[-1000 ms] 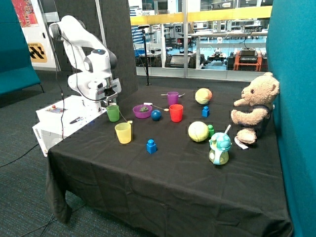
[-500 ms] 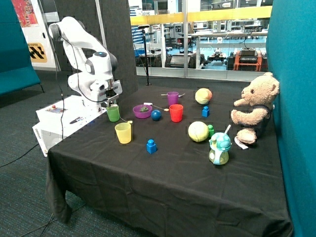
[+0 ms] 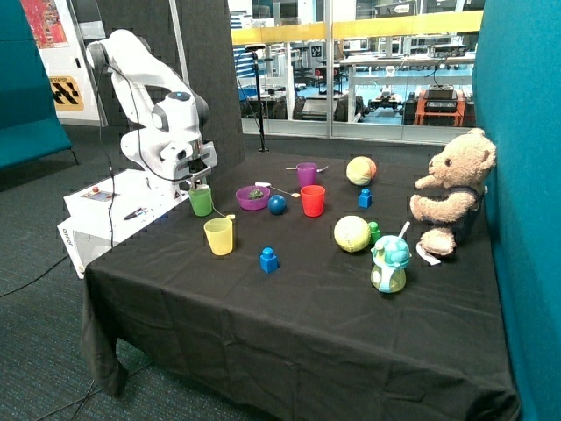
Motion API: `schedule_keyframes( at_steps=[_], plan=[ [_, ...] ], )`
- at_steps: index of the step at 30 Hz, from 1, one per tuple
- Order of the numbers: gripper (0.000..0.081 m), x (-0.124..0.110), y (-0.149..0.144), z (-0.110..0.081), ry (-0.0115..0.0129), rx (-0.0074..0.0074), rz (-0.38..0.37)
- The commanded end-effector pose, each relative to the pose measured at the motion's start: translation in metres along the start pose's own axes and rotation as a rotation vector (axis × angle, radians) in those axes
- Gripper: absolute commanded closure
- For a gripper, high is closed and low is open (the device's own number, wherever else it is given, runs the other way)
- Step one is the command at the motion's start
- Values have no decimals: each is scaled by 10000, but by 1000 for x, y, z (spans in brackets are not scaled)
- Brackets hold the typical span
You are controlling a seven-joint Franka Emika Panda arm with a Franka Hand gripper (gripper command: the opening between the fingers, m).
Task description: Prepare two cups of tea
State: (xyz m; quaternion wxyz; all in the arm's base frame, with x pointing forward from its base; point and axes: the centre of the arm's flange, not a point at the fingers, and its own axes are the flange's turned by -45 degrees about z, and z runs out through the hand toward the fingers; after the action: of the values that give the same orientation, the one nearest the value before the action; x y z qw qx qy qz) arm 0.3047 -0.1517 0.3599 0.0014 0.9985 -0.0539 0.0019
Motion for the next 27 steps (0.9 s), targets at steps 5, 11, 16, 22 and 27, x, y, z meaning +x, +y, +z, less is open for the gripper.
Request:
schedule_keyframes(
  at_steps=[5, 11, 16, 22, 27],
  plan=[
    [244, -2, 3, -1, -39, 27, -58],
    [223, 0, 1, -2, -39, 27, -132],
    [200, 1, 0, -3, -39, 27, -156],
    [215, 2, -2, -4, -39, 27, -185],
    [288, 4, -15, -9, -38, 28, -579]
  ],
)
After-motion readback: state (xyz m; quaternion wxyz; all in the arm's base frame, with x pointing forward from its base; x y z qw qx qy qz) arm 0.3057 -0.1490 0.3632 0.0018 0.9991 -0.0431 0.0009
